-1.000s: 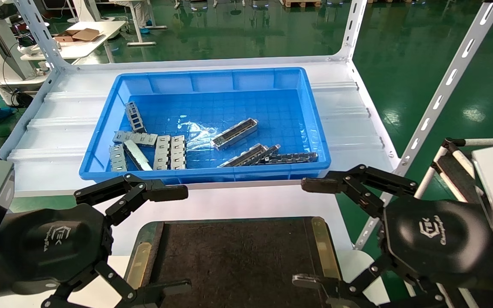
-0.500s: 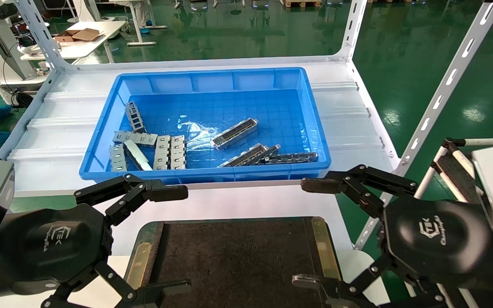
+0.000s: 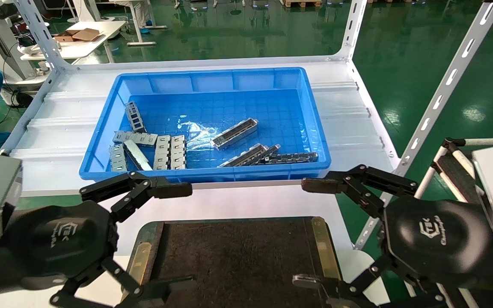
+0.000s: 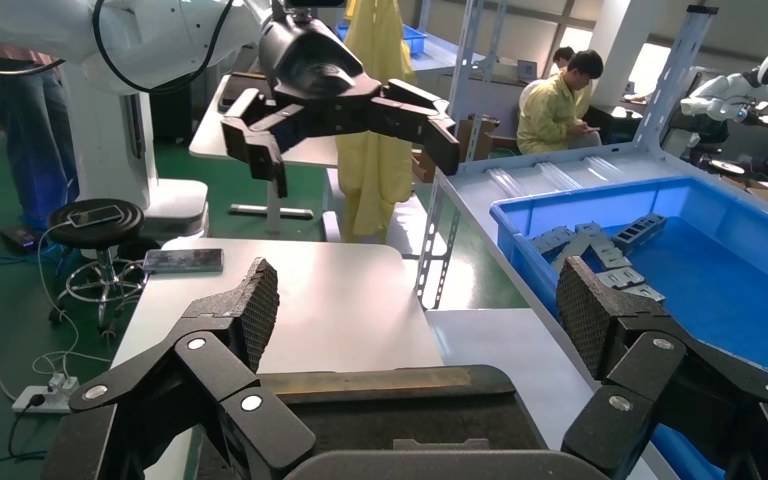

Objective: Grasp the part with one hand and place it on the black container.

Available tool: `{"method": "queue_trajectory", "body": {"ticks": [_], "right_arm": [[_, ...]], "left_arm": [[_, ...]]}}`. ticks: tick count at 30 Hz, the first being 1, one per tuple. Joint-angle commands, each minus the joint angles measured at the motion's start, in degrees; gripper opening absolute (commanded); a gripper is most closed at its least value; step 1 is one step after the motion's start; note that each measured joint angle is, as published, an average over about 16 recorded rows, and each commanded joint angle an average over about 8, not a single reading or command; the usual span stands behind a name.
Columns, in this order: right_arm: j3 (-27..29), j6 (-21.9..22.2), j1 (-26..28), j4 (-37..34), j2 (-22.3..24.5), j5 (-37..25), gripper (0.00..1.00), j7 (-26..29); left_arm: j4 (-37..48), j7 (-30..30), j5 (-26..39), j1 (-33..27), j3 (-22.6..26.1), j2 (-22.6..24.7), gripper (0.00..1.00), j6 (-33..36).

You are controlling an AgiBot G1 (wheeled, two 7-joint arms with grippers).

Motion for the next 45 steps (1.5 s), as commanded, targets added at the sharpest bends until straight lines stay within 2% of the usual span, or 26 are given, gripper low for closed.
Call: {"method": "queue_trajectory", "body": {"ticks": [1, 9, 19, 30, 45], "right_arm": [[-0.01, 0.0, 0.01, -0.01, 0.0, 0.01, 1.0, -0.01], [-0.05, 0.01, 0.02, -0.02, 0.01, 0.03, 1.0, -0.03], [-0.09, 0.02, 0.03, -0.02, 0.03, 0.06, 1.0, -0.05], [-0.13, 0.04, 0.04, -0.02, 0.05, 0.09, 1.0, -0.07], [-0.19, 0.07, 0.05, -0.03, 0.07, 0.13, 1.0, -0.1]], "left_arm": [[-0.02, 0.09, 0.47, -0.22, 0.18, 0.39, 1.0, -0.44], [1.9, 0.65, 5.75, -2.59, 2.21, 4.15, 1.0, -4.96], [9.63, 1.68, 15.13, -9.23, 6.16, 12.1, 1.0, -12.29], [24.44, 4.35, 23.37, -17.95, 9.68, 22.43, 1.0, -20.28], [48.54, 13.76, 27.69, -27.19, 11.35, 33.98, 1.0, -26.85]]}}
